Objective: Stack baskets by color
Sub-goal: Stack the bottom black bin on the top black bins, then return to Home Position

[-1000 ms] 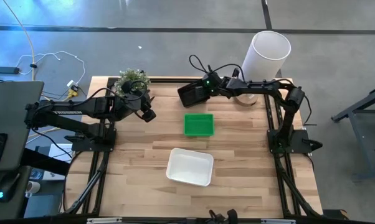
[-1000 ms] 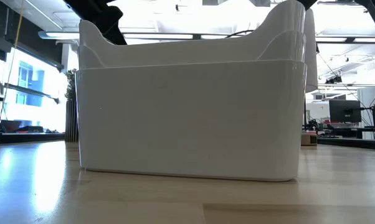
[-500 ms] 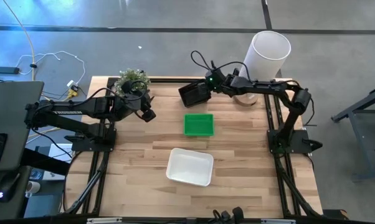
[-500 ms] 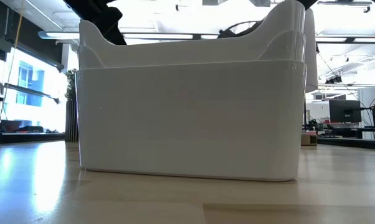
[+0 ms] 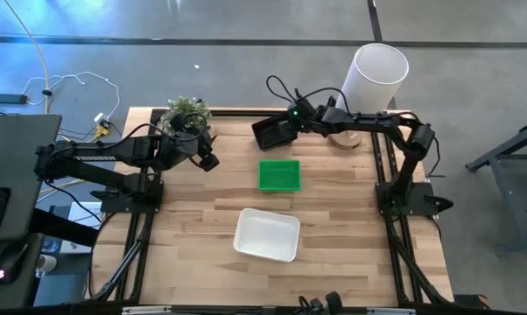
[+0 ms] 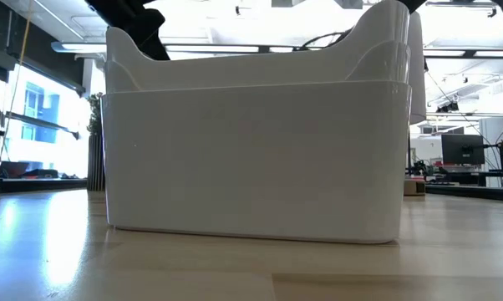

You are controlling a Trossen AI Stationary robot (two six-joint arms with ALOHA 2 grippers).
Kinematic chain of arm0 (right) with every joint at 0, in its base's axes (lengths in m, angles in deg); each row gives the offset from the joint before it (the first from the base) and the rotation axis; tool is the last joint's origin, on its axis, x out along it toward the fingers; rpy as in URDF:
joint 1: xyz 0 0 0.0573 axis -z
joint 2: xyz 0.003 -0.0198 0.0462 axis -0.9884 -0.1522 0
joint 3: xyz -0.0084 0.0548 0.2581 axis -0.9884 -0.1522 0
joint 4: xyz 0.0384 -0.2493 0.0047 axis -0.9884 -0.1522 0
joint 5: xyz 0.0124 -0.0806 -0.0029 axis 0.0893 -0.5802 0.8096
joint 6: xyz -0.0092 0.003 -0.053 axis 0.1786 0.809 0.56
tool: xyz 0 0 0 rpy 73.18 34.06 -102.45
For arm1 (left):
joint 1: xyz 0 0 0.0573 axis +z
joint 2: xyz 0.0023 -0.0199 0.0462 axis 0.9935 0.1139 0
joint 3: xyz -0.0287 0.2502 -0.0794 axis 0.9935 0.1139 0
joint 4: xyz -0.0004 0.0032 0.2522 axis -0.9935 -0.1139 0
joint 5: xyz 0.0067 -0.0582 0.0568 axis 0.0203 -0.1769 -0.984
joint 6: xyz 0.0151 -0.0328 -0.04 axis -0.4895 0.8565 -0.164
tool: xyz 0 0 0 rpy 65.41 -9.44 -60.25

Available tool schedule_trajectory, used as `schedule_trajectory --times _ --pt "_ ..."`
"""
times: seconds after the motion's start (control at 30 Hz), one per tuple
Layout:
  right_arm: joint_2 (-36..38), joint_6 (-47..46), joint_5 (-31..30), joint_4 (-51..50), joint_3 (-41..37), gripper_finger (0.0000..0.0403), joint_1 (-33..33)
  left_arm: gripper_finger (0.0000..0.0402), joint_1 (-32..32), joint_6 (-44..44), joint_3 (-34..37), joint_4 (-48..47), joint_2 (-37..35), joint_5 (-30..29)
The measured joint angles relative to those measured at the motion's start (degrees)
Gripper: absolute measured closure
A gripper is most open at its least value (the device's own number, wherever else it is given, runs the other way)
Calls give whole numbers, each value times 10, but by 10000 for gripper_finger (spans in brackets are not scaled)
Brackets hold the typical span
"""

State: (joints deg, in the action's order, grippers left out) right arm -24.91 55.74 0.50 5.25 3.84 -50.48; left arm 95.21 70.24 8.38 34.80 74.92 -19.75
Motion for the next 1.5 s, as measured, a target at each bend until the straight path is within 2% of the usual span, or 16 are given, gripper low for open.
schedule_trajectory --times 0.57,0.73,0.83,0.93,1.13,1.3,1.5 --pt "-16 -49 -18 -66 -1 304 0 261 2 5 0 0 0 1" --pt "-10 -41 -76 -57 -1 304 -9 261 3 5 0 0 0 2" --pt "-7 -24 -88 -53 8 305 -13 261 3 5 0 0 0 6" --pt "-7 1 -84 -53 25 305 -16 261 3 5 0 -1 -1 47" --pt "-6 55 -68 -62 62 305 -32 261 3 12 0 -60 -21 190" --pt "-6 108 -66 -89 86 305 -56 261 3 33 48 -47 -56 225" --pt "1 167 -43 -110 98 305 -84 261 3 64 133 30 -125 246"
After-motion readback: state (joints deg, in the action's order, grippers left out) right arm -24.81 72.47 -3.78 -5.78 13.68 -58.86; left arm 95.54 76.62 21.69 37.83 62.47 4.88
